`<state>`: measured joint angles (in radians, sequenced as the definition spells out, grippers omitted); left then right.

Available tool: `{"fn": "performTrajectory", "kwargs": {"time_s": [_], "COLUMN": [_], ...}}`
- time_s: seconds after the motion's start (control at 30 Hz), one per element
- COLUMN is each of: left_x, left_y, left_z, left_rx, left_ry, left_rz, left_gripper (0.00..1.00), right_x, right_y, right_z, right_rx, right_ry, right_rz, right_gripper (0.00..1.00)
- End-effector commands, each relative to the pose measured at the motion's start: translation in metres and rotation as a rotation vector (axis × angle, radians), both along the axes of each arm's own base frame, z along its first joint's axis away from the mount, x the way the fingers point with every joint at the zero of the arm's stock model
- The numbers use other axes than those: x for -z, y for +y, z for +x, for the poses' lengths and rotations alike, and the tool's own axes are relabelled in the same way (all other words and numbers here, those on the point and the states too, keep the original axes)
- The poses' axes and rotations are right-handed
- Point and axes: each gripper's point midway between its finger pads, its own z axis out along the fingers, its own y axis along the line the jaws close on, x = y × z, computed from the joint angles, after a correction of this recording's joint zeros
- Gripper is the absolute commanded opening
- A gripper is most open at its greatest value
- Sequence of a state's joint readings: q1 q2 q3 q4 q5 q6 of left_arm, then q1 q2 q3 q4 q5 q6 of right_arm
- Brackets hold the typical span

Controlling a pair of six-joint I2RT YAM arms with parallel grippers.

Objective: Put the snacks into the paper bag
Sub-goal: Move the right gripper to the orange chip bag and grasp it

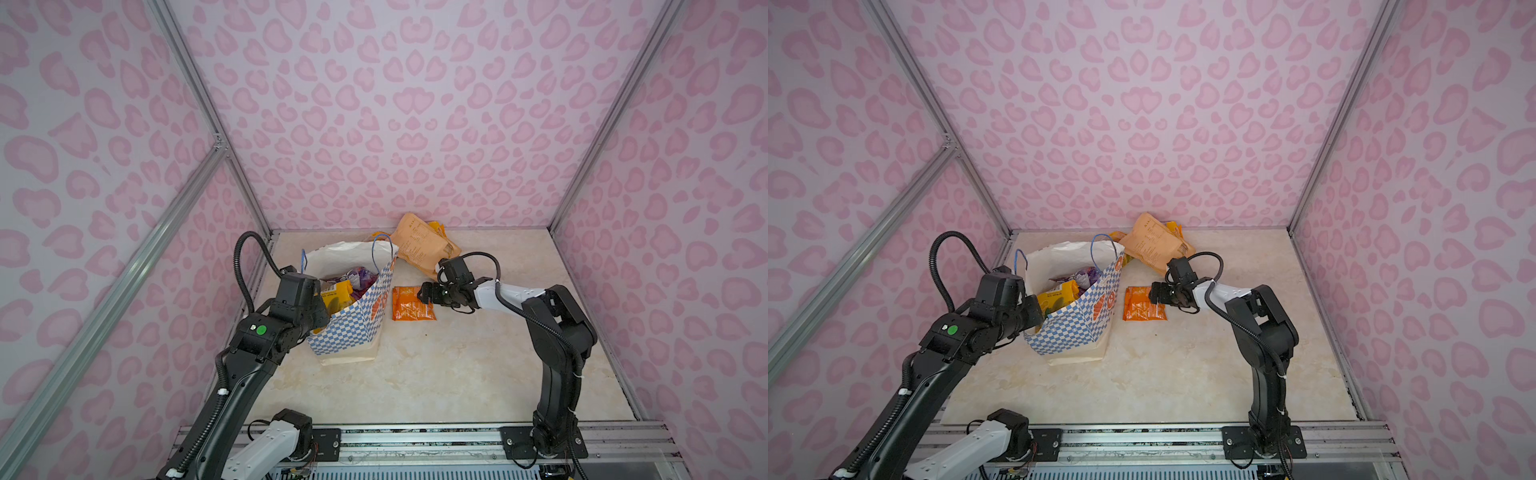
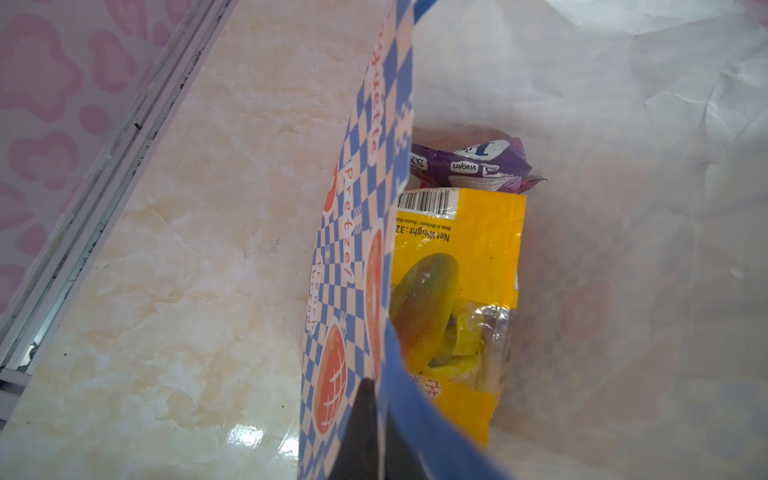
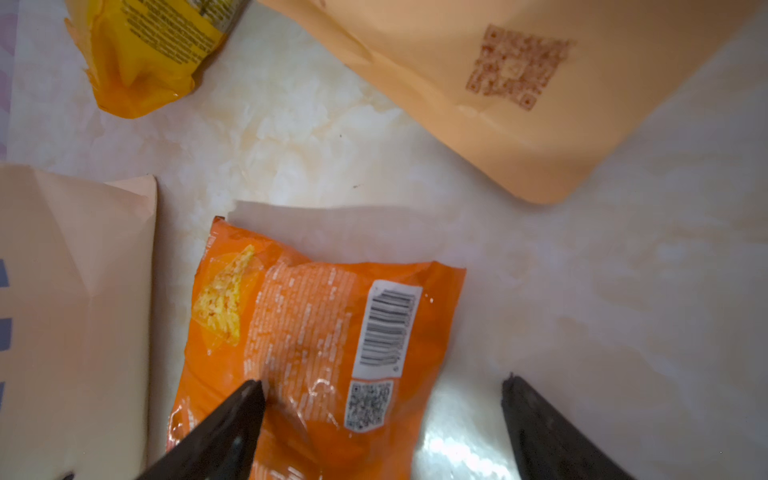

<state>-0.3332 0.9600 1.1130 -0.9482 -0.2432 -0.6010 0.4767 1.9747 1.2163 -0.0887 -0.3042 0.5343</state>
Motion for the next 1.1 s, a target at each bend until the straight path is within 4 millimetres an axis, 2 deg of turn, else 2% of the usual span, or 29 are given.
{"fn": "performTrajectory", "kwargs": {"time_s": [0.0, 0.13, 0.23, 0.37, 0.57, 0.73, 0.93, 1.07], "left_x": [0.0, -0.001, -0.002, -0.003, 0.001, 0.002, 0.0, -0.001], "left_y": [-0.002, -0.002, -0.001, 0.0, -0.004, -0.004, -0.002, -0.002], "left_z": [0.002, 0.002, 0.001, 0.0, 0.001, 0.001, 0.0, -0.001], "left_rx": [0.004, 0.007, 0.006, 0.003, 0.007, 0.005, 0.001, 0.001], "left_ry": [0.001, 0.0, -0.002, -0.003, 0.006, 0.007, 0.001, 0.0], "left_rz": [-0.008, -0.011, -0.006, -0.005, -0.019, -0.02, -0.017, -0.016], "left_gripper": [0.04, 0.04, 0.04, 0.04, 0.04, 0.04, 0.04, 0.04], "right_x": [0.005, 0.01, 0.003, -0.007, 0.02, 0.035, 0.049, 0.05], "right_y": [0.008, 0.013, 0.029, 0.036, 0.03, 0.03, 0.033, 0.034], "right_z": [0.006, 0.013, 0.011, 0.006, -0.001, -0.01, -0.021, -0.025], "right_rx": [-0.004, -0.01, -0.063, -0.096, -0.098, -0.103, -0.115, -0.117], "right_ry": [0.009, 0.013, 0.009, -0.015, 0.054, 0.076, 0.103, 0.102], "right_rz": [0.058, 0.094, 0.178, 0.216, 0.075, 0.001, -0.025, -0.01], "right_gripper": [0.91, 0.88, 0.84, 0.87, 0.88, 0.86, 0.71, 0.58]}}
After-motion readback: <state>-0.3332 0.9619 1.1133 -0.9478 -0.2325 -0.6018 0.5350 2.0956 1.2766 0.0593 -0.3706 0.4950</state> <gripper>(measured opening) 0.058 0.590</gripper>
